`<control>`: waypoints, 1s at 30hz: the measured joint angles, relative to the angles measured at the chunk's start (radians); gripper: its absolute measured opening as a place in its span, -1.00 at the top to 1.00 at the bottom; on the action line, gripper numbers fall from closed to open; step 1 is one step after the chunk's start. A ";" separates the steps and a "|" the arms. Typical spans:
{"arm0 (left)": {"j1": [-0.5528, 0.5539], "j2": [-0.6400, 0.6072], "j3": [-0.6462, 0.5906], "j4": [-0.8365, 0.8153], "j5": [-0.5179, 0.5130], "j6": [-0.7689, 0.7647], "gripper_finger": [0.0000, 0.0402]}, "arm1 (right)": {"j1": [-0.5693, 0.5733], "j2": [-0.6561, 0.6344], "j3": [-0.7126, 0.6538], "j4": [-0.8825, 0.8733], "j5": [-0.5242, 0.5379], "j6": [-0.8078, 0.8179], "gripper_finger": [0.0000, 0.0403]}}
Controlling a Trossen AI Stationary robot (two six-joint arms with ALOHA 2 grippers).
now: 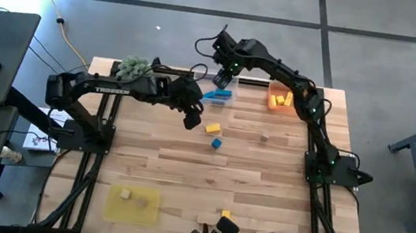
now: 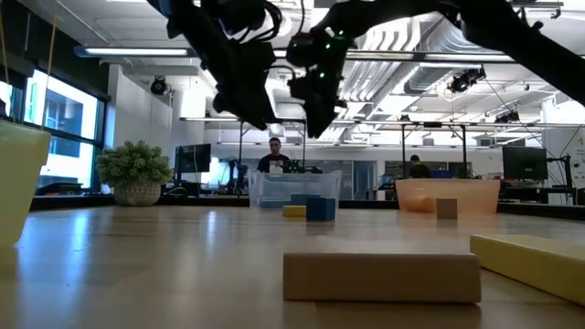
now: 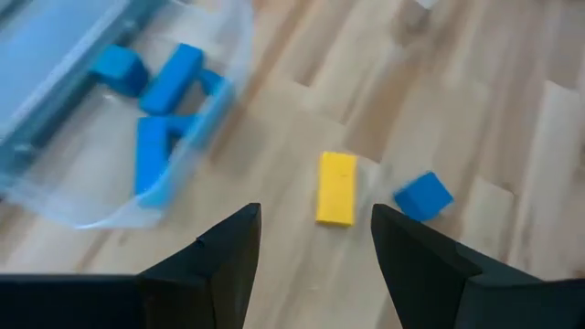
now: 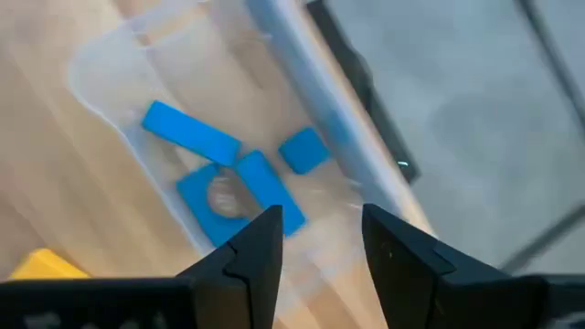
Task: Sort & place blocks by color
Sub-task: Put the yellow block into the orange bin
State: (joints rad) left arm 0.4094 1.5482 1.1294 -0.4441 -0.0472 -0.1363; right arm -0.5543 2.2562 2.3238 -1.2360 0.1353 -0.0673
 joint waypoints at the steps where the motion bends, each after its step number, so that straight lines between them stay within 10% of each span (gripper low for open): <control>1: -0.004 0.005 0.000 0.001 0.012 0.009 0.02 | -0.001 -0.016 -0.003 -0.006 0.019 0.000 0.31; 30: -0.026 0.248 0.000 0.140 0.142 0.028 -0.16 | 0.087 -0.249 0.018 -0.138 0.098 0.228 0.30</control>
State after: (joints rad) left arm 0.3834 1.7960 1.1290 -0.3042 0.0944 -0.1083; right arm -0.4674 2.0068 2.3417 -1.3739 0.2333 0.1604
